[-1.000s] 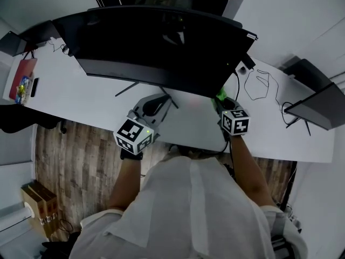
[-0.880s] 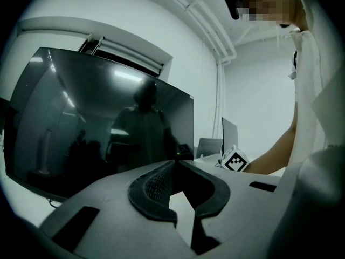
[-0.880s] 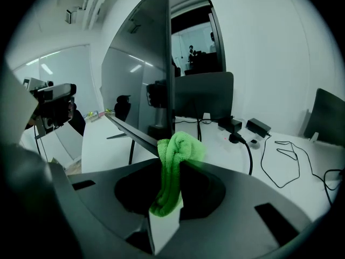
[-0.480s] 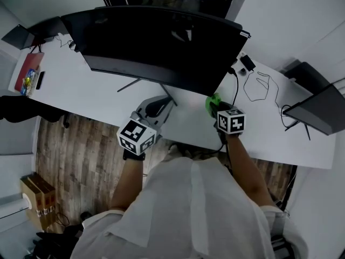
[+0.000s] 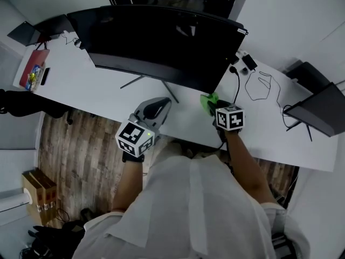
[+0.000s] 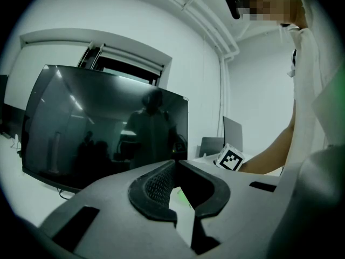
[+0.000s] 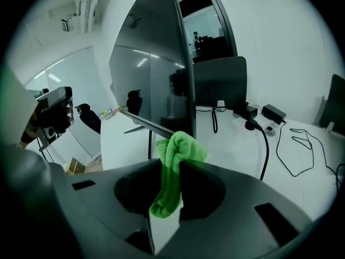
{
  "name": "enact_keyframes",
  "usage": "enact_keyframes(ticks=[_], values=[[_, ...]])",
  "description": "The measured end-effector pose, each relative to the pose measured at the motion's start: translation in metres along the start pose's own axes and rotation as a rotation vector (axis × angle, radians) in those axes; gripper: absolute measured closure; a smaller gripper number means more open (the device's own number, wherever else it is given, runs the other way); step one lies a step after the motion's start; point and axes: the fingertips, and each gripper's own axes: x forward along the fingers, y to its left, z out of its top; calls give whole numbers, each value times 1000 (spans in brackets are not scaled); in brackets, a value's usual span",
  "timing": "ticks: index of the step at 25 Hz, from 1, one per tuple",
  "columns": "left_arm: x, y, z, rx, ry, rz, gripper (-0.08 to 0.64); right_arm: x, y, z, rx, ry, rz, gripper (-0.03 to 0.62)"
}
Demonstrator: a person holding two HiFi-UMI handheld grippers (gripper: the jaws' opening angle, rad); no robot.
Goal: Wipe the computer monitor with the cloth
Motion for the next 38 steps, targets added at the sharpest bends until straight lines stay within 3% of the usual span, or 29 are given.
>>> enact_keyframes(ticks=[8,15,19,28,38], values=[[-8,37,-7,-4,10,-12,531,19,7,7,44,1,-50,522],[-17,108,-7,-2,18,-99,531,47,30,22,115,-9,-138,522],[-26,152,-10,-2,18,-137,531,70,55,38,96,-2,-175,522],[-51,214,-14,6,32,-219,531,106,90,55,153,-7,-253,522],[-82,260,-16,9,49,-238,531,144,137,81,145,-11,-255,522]])
